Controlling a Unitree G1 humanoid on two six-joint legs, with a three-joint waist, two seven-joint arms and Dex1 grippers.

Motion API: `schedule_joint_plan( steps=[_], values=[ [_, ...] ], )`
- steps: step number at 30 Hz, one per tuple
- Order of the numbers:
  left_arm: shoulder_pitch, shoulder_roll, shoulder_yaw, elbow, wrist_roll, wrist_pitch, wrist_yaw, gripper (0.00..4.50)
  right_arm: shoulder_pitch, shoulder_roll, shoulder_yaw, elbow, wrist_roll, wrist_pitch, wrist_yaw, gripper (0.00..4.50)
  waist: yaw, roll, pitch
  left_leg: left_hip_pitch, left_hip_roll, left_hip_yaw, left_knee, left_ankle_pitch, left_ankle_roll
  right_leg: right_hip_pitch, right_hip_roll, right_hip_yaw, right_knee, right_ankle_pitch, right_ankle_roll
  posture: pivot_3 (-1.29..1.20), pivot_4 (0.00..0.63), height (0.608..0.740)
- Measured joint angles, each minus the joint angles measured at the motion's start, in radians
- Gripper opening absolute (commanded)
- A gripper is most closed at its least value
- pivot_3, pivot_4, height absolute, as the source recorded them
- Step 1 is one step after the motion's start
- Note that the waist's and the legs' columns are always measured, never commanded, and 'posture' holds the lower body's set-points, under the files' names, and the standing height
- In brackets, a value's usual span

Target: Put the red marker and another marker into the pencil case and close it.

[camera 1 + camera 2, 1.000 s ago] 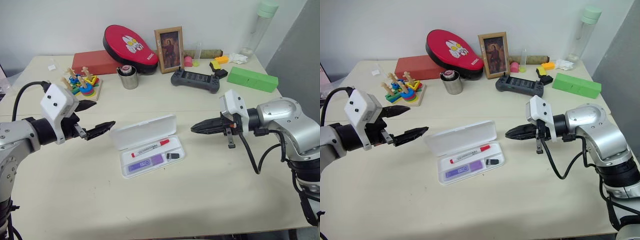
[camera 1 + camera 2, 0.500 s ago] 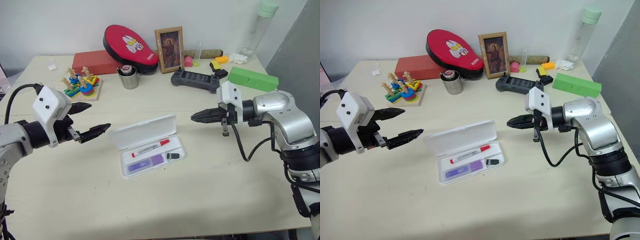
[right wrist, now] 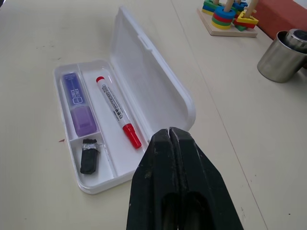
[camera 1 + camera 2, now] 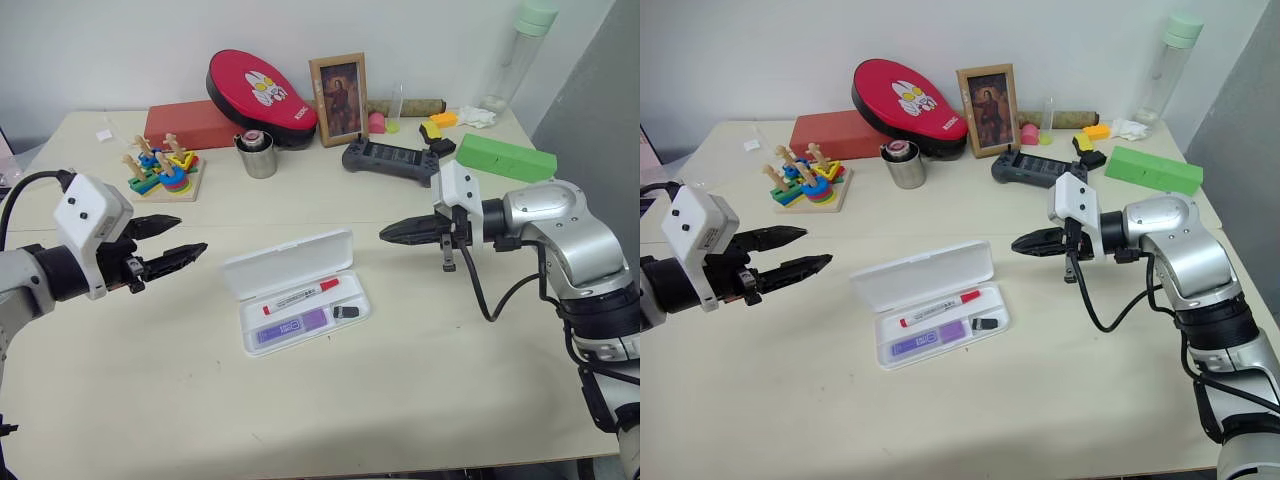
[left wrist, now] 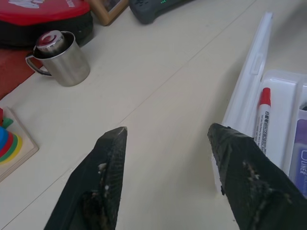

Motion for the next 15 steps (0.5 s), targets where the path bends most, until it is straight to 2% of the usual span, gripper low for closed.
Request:
schedule_joint_plan(
  steps=[10,15],
  values=[
    [0.0,0.001,0.0,0.006,0.007,-0.007,-0.006,0.07,0.0,-0.001,0.0,-0.005,0.005,0.001,0.007,0.0,0.0,0.0,0.0,0.0,0.0,0.0,0.0,0.0,0.0,0.0,0.0,0.0,0.0,0.0,0.0,0.0,0.15,0.74],
    [-0.034,0.018,-0.022,0.054,0.04,-0.035,-0.014,0.07,0.002,-0.006,0.0,-0.024,0.011,0.005,0.017,0.0,0.0,0.0,0.0,0.0,0.0,0.0,0.0,0.0,0.0,0.0,0.0,0.0,0.0,0.0,0.0,0.0,0.15,0.74]
  ],
)
